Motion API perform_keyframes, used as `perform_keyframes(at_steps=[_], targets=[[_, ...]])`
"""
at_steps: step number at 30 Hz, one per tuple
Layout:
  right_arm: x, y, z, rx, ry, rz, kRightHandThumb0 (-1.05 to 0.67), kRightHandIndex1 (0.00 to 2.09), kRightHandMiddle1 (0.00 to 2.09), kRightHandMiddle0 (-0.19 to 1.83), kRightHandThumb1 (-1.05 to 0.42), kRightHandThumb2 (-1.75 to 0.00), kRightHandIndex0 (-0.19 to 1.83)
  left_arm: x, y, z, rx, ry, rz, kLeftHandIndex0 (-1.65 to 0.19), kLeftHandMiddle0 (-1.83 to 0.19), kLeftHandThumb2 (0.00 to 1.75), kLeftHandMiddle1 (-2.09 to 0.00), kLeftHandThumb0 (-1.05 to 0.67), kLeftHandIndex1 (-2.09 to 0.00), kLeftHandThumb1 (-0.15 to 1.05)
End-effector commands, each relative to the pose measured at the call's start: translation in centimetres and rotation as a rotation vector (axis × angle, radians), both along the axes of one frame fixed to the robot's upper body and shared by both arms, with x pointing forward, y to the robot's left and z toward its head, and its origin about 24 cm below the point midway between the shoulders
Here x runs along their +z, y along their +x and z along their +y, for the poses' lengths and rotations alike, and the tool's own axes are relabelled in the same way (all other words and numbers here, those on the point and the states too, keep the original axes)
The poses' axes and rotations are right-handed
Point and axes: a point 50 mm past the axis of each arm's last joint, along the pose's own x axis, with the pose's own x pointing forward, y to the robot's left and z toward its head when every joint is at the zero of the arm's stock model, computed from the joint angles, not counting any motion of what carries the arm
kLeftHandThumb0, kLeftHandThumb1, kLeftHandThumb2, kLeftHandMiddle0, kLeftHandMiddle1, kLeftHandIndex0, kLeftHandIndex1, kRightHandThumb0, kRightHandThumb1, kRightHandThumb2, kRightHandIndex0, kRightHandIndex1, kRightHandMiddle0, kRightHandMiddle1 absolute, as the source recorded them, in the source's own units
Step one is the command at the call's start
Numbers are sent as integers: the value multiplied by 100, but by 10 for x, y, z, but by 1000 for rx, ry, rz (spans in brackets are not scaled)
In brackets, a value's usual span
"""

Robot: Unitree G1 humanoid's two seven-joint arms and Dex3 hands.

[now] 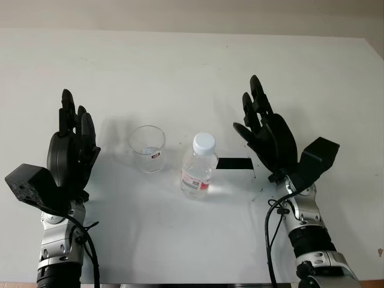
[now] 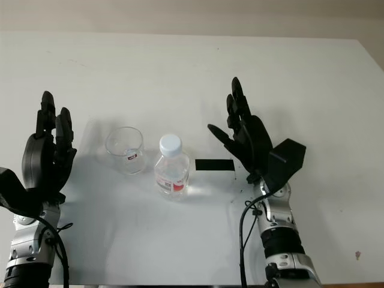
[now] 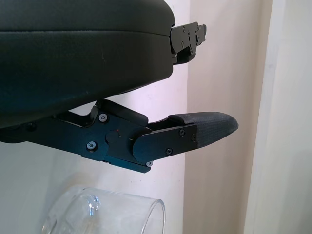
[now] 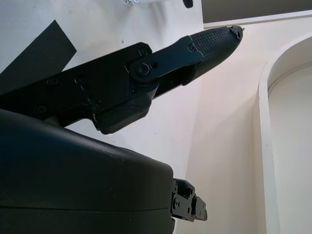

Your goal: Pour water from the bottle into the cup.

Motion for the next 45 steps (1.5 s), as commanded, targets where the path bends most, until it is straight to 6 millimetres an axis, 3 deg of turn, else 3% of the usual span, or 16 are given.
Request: perform_keyframes(at_steps=[1, 11, 18, 29, 34, 39, 45], targets=[[3, 0, -1, 0, -2, -21, -89, 0, 0, -19, -99, -6, -19, -6, -7, 1, -4, -10, 23, 19, 17, 58, -5, -70, -4, 105], [-7, -6, -2, 123, -101, 32, -93, 0, 0, -19, -100, -6, -19, -4, -5, 2, 25, -10, 15, 17, 16, 58, -6, -69, -3, 105], [11, -24, -8, 405, -300, -43, -94, 0, 0, -19, -98, -5, -19, -6, -3, 3, 37, -12, 26, 17, 15, 58, -6, -68, -4, 105], [18, -48, 11, 682, -426, -89, -92, 0, 0, -19, -96, -5, -19, -4, -3, 4, 36, -11, 15, 17, 15, 58, -5, -68, -5, 105], [8, -54, 23, 646, -397, -117, -92, 0, 0, -19, -97, -6, -19, -2, -4, 7, 43, -7, 7, 17, 15, 56, -6, -68, -5, 105], [-19, -59, 46, 547, -204, -39, -85, 0, 0, -19, -94, -5, -19, -1, -4, 4, 47, -2, 8, 16, 13, 57, -6, -67, -5, 105], [-40, -61, 66, 451, -156, -13, -88, 0, 0, -19, -98, -6, -19, -2, -2, 3, 43, 0, 3, 15, 12, 57, -6, -68, -6, 105]])
